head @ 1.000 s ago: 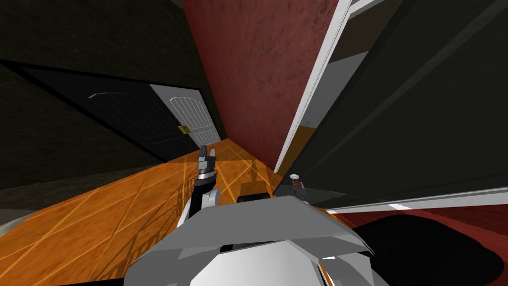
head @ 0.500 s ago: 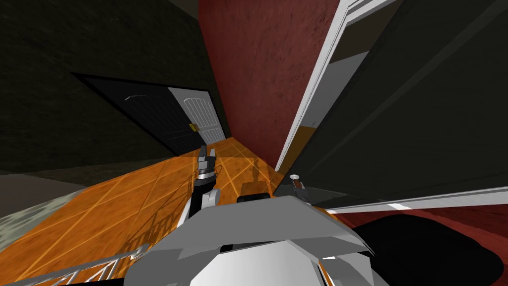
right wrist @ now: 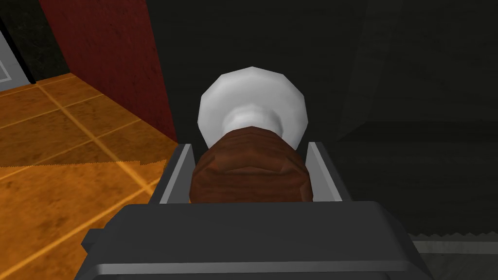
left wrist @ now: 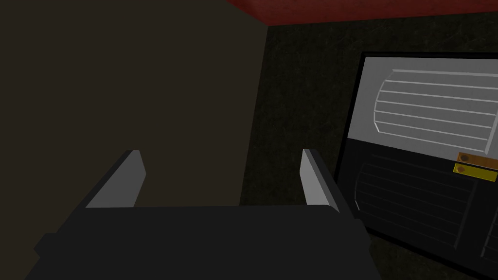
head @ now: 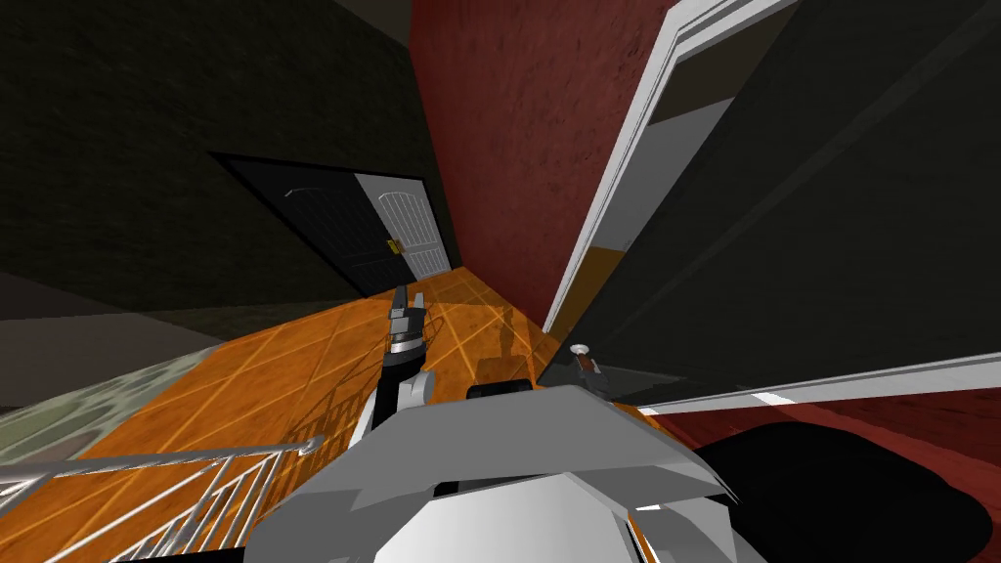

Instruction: Pull the door open

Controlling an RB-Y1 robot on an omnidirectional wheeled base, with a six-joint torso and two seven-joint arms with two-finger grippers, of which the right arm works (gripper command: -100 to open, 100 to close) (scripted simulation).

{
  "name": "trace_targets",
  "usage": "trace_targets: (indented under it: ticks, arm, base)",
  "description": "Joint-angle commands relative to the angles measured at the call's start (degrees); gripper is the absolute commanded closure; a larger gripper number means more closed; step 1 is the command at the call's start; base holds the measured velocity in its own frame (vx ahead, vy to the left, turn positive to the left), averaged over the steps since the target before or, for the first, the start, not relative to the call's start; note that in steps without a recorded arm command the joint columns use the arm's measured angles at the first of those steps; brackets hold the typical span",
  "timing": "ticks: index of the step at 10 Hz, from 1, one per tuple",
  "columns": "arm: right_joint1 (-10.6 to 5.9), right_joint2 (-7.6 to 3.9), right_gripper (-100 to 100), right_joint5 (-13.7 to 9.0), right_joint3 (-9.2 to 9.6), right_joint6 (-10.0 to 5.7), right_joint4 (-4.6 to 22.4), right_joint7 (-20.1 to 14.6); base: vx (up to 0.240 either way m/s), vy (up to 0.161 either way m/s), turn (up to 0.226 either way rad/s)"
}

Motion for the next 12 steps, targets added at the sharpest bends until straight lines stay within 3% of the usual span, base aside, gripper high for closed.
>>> trace_targets:
  ticks: [1, 12]
  arm:
    - [0.18, -0.51, 100, 0.6, 0.85, -1.05, 0.7, -0.9]
    - [-0.41, -3.31, 100, 2.6, 3.71, -4.60, 3.9, -4.5]
  base:
    - [-0.196, 0.006, 0.096]
    - [-0.181, -0.014, 0.095]
